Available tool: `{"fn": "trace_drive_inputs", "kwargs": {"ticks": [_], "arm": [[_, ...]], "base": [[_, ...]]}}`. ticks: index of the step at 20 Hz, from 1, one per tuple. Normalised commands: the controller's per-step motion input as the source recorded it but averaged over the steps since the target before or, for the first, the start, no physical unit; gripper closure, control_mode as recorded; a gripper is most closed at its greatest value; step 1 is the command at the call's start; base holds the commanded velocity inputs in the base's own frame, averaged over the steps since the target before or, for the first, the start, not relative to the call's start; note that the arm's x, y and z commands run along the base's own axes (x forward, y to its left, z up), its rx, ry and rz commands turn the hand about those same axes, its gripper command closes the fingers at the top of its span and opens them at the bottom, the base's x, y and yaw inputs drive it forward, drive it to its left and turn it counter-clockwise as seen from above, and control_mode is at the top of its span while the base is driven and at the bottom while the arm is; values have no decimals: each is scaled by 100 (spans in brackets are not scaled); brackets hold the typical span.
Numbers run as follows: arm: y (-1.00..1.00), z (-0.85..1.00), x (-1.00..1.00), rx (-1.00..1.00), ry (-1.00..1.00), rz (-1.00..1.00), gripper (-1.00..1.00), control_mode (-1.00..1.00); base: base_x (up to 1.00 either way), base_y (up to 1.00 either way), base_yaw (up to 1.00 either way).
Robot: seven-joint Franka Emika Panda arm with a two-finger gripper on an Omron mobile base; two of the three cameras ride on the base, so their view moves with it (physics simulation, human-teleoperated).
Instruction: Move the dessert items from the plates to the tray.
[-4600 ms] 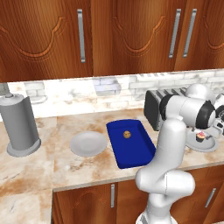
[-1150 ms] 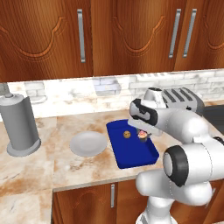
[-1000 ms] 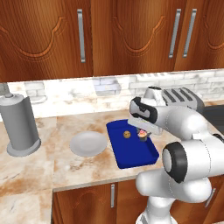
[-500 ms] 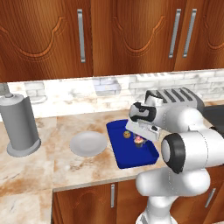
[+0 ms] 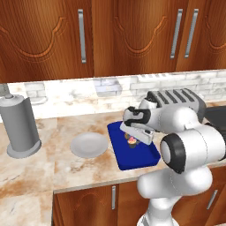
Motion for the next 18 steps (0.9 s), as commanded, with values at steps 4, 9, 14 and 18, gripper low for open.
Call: {"fn": "trace_drive_inputs", "kwargs": {"ticks": [4, 9, 14, 18], "arm": [[0, 34, 0, 0, -7, -6, -100, -100], [0, 83, -11, 3, -12, -9, -100, -100], [-62, 51, -89, 3, -24, -3, -100, -100], [-96, 17, -100, 9, -45, -2, -100, -100]], "base": [[0, 0, 0], [0, 0, 0], [0, 0, 0], [0, 0, 0]]}}
